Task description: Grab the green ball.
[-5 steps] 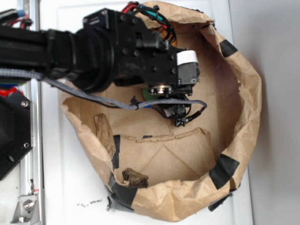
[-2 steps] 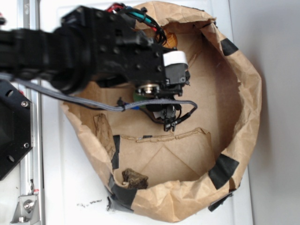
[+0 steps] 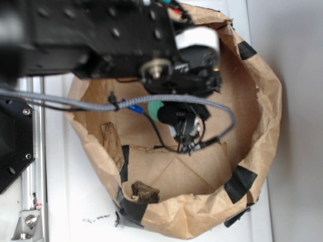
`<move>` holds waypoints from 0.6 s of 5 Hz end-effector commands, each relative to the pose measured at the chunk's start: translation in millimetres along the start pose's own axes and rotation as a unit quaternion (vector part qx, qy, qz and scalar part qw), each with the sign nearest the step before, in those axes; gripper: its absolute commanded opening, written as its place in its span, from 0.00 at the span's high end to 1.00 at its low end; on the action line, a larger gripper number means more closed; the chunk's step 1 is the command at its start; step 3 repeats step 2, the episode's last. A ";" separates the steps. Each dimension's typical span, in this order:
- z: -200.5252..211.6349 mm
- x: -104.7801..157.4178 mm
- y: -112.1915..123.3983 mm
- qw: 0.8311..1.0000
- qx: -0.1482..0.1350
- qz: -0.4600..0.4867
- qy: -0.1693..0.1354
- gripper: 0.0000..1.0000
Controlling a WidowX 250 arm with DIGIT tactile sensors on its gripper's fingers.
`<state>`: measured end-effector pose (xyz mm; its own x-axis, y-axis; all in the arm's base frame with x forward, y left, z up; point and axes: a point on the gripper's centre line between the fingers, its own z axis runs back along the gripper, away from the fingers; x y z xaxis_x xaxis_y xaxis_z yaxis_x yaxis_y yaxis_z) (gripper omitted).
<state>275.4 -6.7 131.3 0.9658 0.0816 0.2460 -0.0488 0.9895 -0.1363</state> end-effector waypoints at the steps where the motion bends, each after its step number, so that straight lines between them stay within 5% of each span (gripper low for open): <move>1: 36.3 11.8 -10.3 0.997 0.005 -0.078 -0.008 1.00; 3: 34.8 11.6 -9.5 0.997 0.011 -0.070 0.007 1.00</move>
